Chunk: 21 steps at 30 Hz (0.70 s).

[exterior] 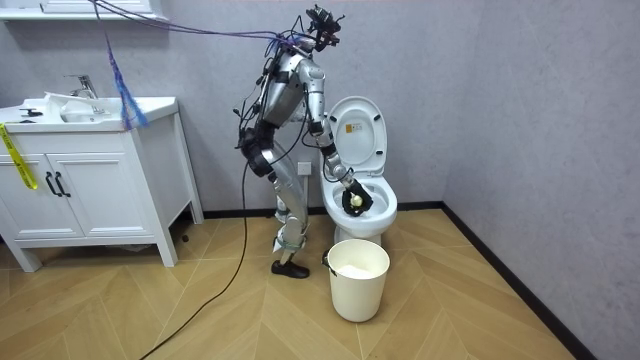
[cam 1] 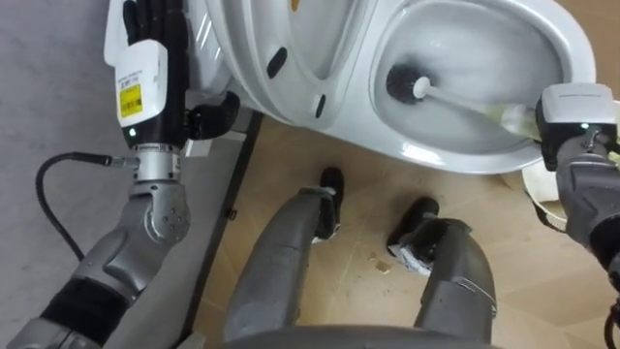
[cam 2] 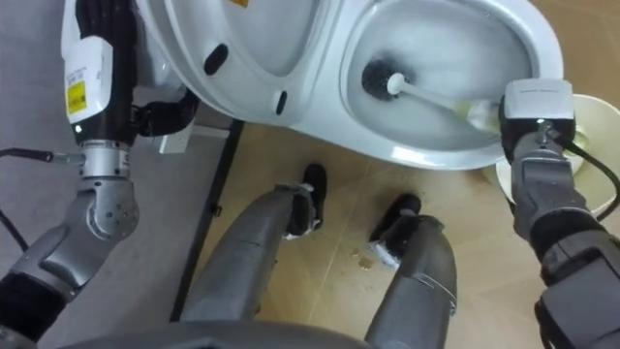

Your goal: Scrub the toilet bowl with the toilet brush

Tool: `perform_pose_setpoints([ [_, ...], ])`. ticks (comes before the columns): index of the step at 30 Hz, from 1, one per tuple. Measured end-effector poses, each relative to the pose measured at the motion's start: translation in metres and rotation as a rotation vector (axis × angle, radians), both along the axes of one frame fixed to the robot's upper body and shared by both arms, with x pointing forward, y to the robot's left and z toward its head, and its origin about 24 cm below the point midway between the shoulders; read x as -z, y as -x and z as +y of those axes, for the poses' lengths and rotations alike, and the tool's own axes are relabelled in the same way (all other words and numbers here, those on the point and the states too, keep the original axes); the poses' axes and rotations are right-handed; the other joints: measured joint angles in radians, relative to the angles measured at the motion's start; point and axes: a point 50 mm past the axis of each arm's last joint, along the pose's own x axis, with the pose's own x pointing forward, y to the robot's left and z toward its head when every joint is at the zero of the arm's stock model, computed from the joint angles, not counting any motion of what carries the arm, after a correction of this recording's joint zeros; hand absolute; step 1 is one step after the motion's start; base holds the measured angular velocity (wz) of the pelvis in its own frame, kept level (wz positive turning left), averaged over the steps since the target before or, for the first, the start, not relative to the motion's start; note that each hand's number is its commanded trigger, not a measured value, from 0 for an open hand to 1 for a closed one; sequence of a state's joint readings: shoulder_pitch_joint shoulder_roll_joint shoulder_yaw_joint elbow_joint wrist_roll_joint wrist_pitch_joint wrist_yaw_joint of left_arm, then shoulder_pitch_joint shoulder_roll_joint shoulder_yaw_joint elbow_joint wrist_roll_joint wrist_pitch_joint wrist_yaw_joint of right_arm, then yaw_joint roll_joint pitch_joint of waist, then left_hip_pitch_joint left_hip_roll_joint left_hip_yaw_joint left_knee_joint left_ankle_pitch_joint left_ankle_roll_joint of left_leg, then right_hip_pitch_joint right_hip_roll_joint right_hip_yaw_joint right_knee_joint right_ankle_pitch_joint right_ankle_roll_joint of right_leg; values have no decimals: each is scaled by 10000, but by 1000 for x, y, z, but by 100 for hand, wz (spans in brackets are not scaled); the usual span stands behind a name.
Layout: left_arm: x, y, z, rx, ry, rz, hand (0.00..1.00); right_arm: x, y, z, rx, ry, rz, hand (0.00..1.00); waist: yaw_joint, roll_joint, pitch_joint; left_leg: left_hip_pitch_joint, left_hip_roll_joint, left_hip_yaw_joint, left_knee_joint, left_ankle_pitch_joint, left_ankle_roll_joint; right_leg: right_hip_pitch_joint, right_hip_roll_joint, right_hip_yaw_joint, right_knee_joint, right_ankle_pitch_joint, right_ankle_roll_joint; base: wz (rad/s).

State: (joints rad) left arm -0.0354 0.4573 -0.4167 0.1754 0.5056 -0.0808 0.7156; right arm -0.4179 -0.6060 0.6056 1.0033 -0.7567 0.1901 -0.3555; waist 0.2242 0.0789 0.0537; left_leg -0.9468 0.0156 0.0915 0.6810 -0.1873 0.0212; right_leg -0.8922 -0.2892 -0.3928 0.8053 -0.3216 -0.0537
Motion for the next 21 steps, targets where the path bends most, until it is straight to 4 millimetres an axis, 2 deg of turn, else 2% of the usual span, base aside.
perform_pose_setpoints([
  [2,0,-1,-4,89,90,-1,0,-1,1,-1,-147,327,-21,100,38,31,-19,-26,-91,22,-26,5,97,-108,-47,126,75,79,77,0],
  [4,2,0,-4,102,100,91,0,-1,2,0,-171,446,-63,100,50,84,-51,-13,-110,122,-19,-7,136,-107,-47,146,65,168,21,-8],
  [8,11,4,-5,-26,83,461,0,3,-1,26,-646,560,-416,100,224,325,-143,186,192,125,-135,3,103,181,495,249,-504,417,34,-20],
  [11,18,9,-2,-208,140,708,0,10,6,39,-722,469,-366,100,231,438,-221,389,352,101,-301,-5,16,476,710,166,-850,488,-8,-12],
  [14,23,14,4,-804,571,800,0,13,7,49,-625,283,-381,100,259,551,-298,423,601,66,-350,-74,-154,603,1001,110,-1131,572,-135,-17],
  [17,24,13,5,-933,792,874,0,9,0,43,-250,149,-440,100,312,557,-291,437,646,65,-392,-29,-229,588,973,97,-1075,527,-227,0],
  [19,23,13,6,-933,955,910,0,7,-5,36,201,-403,-517,100,285,526,-270,439,590,85,-378,-21,-239,526,863,98,-914,408,-251,12],
  [20,22,12,5,-862,978,896,0,5,-5,25,671,-763,-639,100,276,398,-185,423,485,79,-359,-15,-245,449,714,98,-707,282,-255,23],
  [21,21,11,6,-823,959,851,0,3,-6,23,881,-1146,-827,100,266,330,-141,404,408,83,-314,-10,-250,359,604,122,-567,204,-258,25],
])
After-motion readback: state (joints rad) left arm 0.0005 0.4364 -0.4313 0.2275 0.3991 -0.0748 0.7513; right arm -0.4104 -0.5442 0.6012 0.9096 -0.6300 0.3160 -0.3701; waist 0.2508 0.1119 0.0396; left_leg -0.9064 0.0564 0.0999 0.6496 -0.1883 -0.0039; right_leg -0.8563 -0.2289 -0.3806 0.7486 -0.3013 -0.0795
